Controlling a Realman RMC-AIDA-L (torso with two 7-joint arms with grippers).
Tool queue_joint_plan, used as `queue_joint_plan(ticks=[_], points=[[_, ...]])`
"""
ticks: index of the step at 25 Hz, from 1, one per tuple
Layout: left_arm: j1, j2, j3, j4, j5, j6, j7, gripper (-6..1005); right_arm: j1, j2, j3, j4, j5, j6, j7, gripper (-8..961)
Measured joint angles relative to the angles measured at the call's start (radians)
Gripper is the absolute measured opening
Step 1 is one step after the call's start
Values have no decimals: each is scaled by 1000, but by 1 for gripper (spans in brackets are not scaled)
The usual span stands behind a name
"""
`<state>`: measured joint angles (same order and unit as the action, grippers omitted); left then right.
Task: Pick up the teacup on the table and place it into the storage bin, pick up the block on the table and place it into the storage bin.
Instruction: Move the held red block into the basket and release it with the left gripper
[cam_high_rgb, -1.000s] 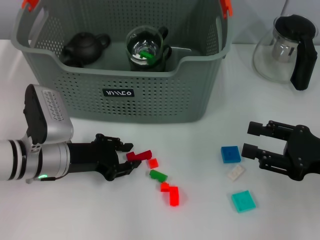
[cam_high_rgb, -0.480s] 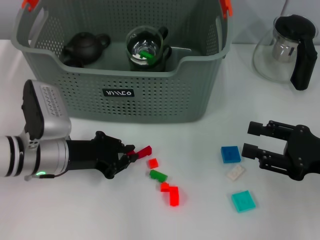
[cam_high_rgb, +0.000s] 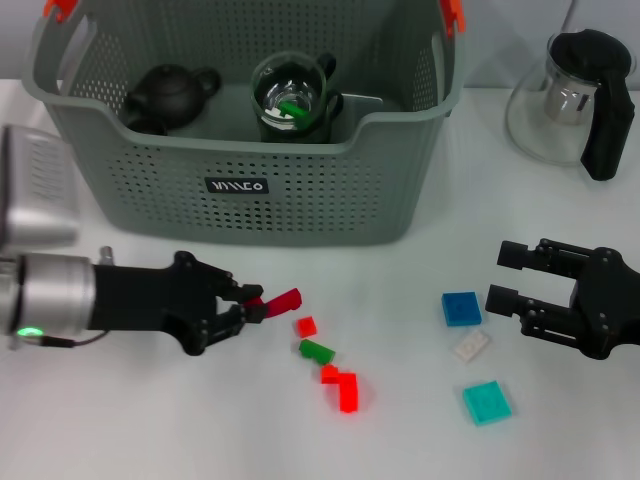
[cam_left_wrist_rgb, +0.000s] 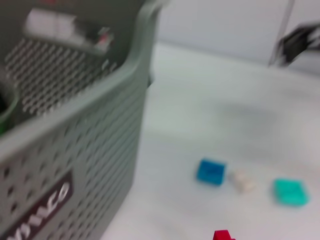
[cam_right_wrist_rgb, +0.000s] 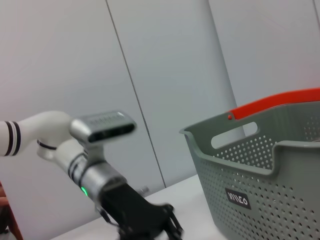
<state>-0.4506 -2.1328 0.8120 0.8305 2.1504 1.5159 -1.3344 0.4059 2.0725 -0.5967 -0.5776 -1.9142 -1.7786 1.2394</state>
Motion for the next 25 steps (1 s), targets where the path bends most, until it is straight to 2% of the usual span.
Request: queue_joint_plan(ticks=[5, 9, 12, 15, 18, 21, 25], points=[[-18, 22, -155, 89, -24, 256, -14, 165, -4, 3, 0, -1, 0, 2, 0, 665], [-66, 49, -268, 93, -88, 354, -37, 165, -7, 3, 0, -2, 0, 3, -1, 665], [-100, 66, -312, 91, -139, 364, -71, 164, -8, 4, 1, -1, -2, 4, -6, 665], [-145, 71, -330, 106, -186, 298, -153, 164, -8, 4, 1, -2, -4, 5, -7, 665], [-198, 74, -304, 124, -181, 173, -251, 164, -6, 5, 2, -2, -4, 6, -8, 665], [-237, 80, -219, 133, -155, 44, -335, 164, -5, 5, 2, -2, -5, 6, -8, 665], [-270, 77, -48, 156, -96, -169, -453, 164, -3, 8, 2, -2, -6, 8, -8, 666]])
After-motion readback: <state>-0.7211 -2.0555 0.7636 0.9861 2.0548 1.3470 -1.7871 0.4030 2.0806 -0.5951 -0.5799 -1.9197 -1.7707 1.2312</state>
